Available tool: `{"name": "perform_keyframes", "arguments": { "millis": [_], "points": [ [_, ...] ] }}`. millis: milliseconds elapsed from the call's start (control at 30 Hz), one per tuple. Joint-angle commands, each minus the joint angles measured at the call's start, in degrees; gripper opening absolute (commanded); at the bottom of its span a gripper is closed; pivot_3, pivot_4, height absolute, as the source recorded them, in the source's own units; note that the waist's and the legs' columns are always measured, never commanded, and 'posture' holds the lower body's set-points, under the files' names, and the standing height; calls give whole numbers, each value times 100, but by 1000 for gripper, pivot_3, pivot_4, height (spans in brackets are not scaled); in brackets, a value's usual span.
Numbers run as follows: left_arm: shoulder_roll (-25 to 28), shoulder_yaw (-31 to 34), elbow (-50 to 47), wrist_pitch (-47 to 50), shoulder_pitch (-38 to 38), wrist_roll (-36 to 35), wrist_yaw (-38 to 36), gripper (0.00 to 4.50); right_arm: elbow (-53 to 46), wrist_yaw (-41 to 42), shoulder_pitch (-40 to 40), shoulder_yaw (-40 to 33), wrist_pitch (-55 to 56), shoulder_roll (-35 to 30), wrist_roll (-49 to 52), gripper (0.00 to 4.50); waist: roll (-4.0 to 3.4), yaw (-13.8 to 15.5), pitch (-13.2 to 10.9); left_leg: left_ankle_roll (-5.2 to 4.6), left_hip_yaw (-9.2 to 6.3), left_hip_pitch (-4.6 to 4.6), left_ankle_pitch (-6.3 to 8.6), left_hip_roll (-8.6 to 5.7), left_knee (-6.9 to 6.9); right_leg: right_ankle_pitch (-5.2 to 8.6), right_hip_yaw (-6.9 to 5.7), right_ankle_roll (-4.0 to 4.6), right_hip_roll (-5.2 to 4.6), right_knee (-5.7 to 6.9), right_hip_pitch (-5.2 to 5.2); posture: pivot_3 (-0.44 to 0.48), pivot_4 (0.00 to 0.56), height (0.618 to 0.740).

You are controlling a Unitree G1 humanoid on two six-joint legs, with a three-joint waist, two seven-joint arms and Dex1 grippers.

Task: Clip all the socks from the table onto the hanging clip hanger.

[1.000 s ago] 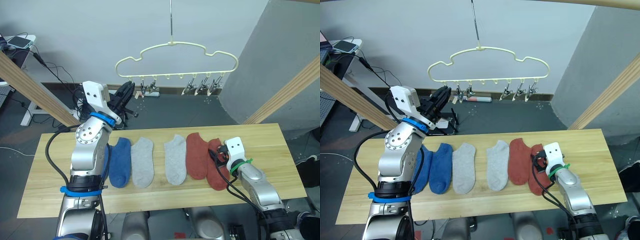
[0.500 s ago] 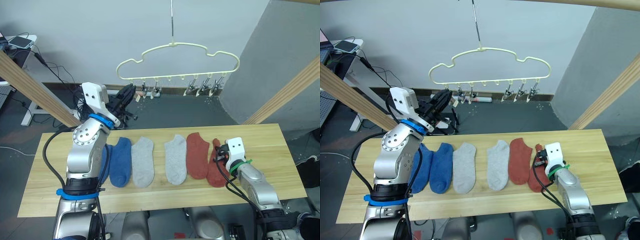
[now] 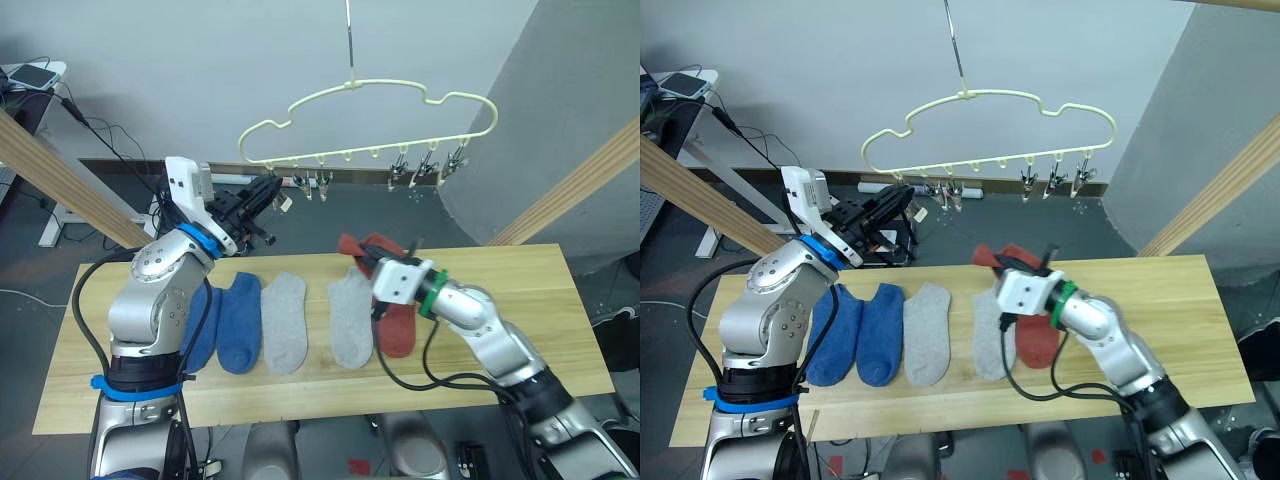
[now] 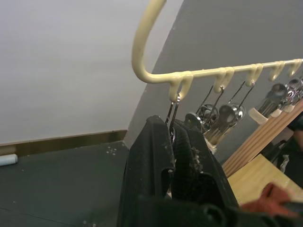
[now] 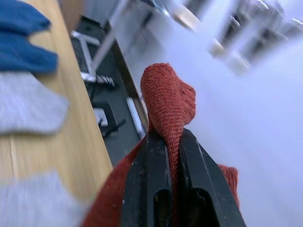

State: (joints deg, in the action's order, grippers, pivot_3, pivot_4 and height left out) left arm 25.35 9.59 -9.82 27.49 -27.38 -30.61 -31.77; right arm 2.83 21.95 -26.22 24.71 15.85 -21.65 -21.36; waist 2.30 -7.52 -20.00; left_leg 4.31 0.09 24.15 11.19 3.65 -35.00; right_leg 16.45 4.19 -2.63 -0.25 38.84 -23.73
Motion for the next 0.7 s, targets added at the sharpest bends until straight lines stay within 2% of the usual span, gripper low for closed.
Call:
{"name": "perform_keyframes", "arguments": {
  "millis": [33,333,700],
  "points": [
    [45,179,-352,339,-80,-348,66,0,517,-425,-393,153,479,359,-341,34,2,9,-1,2,0,3,0,0,-1,0,-1,1,0,-1,-2,-217,366,732],
    [67,192,-596,755,-56,-617,133,0,1542,-915,-1044,188,752,1120,-650,34,1,46,-2,9,-2,31,-2,4,-4,-4,-5,7,1,10,-35,-216,362,732],
    [39,198,-624,807,-4,-627,152,0,1840,-1142,-1300,86,920,1307,-666,34,1,54,-2,9,-5,32,-2,5,-7,-5,-6,8,2,14,-35,-216,361,732]
  ]
}}
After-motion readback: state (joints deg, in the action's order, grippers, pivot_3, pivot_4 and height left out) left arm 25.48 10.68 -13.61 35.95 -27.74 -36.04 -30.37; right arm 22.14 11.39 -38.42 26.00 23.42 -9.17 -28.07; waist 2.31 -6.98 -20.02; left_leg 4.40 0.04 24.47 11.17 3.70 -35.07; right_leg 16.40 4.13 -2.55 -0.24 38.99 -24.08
